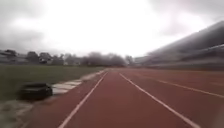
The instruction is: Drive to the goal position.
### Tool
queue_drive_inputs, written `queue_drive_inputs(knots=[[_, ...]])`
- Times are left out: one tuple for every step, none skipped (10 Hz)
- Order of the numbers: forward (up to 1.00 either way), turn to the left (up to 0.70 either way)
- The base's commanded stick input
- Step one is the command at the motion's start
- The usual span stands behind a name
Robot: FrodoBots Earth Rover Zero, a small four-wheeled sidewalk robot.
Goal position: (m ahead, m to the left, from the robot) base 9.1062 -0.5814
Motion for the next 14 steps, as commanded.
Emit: queue_drive_inputs(knots=[[0.70,0.00],[0.70,0.00],[0.70,0.00],[0.70,0.00],[0.70,0.00],[0.70,0.00],[0.70,0.00],[0.70,0.00],[0.70,0.00],[0.70,0.00],[0.70,0.00],[0.70,0.00],[0.70,0.00],[0.70,0.00]])
